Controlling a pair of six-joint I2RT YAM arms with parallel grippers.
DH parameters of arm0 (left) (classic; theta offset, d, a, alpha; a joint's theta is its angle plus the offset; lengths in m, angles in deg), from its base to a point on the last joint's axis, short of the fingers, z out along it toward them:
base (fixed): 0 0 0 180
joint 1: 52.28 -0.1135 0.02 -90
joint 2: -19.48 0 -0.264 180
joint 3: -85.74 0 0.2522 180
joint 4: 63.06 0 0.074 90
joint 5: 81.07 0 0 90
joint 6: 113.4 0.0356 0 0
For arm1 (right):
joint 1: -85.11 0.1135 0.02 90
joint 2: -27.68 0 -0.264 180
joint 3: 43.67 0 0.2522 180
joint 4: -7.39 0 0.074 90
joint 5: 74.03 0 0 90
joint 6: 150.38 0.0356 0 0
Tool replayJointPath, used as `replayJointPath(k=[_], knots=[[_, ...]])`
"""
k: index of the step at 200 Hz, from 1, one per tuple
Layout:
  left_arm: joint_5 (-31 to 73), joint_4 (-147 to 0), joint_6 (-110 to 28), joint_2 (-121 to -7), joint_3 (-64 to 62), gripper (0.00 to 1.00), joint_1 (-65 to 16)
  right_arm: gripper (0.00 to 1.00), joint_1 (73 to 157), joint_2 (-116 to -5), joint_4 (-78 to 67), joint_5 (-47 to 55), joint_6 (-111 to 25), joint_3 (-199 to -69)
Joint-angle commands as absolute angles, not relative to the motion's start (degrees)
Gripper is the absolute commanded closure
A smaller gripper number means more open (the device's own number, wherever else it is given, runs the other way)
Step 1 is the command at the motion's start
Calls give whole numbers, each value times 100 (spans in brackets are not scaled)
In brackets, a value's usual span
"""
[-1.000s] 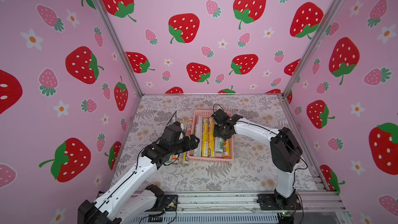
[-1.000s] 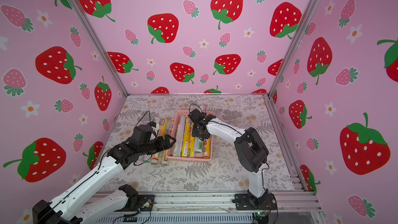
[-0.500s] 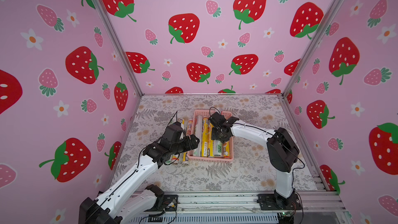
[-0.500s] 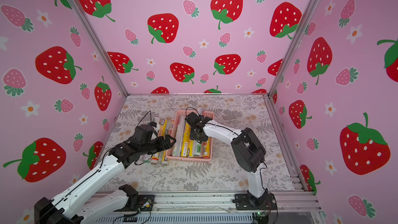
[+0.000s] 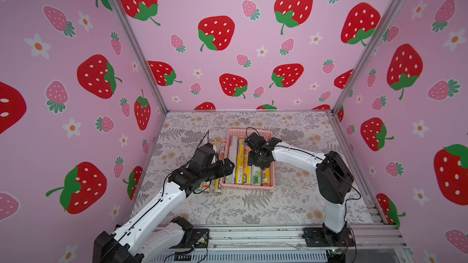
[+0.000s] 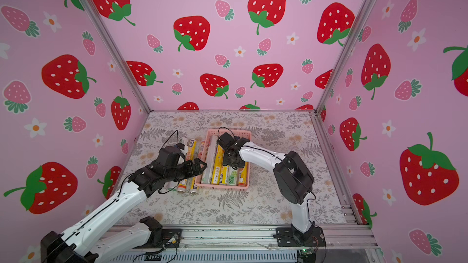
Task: Put the plastic wrap into the basket
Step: Place the plastic wrap in the basket.
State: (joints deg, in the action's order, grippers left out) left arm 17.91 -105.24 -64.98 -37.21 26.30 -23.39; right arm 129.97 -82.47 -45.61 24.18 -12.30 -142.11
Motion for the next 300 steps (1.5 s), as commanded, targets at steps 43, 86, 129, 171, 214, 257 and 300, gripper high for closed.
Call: replayJointPath(k=[43,86,129,171,214,257,300], knots=[[1190,-11100,-6242,-3540,2367,6,-2378,34,13029,-7364,-4544,2836,-1504,-14123],[1036,-11789,-6068,-3475,2232,7,-2876,34,13018,-6532,-4403,3123,-1876,-13668],[879,-12229,-5966,-3476,2296,14,-3276,35,12773,-5841,-4277,3019,-2024,-12867],[336,-12534,-5775,-3818,2160,18,-3761,39,12688,-5411,-3963,2531,-2200,-12206],[6,-12434,-5426,-4556,1861,19,-4149,39,12693,-5231,-3610,2187,-2340,-11878],[-1,-12165,-5201,-5447,1707,24,-4399,39,12689,-5031,-3305,2004,-2354,-11585],[-21,-11784,-5157,-5963,1703,24,-4441,38,12686,-4708,-3189,1975,-2399,-11277]])
